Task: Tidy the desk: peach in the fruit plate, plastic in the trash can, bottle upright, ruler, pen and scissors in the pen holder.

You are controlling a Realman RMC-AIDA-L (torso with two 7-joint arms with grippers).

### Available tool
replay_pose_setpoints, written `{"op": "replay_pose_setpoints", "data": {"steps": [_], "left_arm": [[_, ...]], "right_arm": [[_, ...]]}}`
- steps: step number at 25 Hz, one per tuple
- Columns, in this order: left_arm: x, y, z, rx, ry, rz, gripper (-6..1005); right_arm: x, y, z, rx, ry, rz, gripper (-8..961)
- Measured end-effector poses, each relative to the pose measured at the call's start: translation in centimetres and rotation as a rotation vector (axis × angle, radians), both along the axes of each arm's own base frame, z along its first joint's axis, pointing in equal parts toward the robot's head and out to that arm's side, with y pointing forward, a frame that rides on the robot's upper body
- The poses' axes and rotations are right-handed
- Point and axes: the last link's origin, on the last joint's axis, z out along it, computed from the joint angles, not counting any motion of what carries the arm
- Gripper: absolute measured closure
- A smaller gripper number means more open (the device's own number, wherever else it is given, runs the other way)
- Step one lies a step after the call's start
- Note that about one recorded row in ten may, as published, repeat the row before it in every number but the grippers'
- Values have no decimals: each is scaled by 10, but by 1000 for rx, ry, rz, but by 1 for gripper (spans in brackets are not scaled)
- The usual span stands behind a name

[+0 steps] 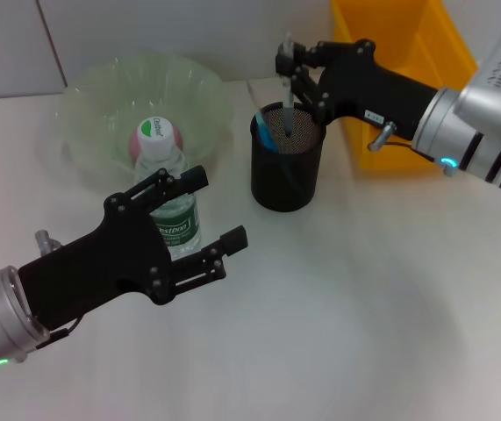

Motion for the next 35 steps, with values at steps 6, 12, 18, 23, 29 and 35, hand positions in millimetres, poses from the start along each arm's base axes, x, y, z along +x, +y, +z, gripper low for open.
{"op": "replay_pose_setpoints", "data": {"steps": [6, 12, 18, 23, 29, 35], "left_arm": [[0, 1, -1, -3, 2, -1, 184], [-2, 2, 0, -8, 3, 6, 184], [-5, 3, 4, -16, 9, 14, 185], [-16, 7, 11, -68, 64, 16, 185], [-23, 5, 3, -145, 189, -29, 186], [-24, -1, -5, -190, 223, -52, 186]], "right_arm": [[5, -6, -5, -21, -7, -11, 712], [11, -23, 10, -37, 66, 39, 636], [20, -37, 40, -108, 123, 36, 498], [37, -67, 72, -366, -45, 11, 313], [46, -91, 85, -543, -150, 57, 140], [50, -103, 76, -568, -142, 72, 119]]}}
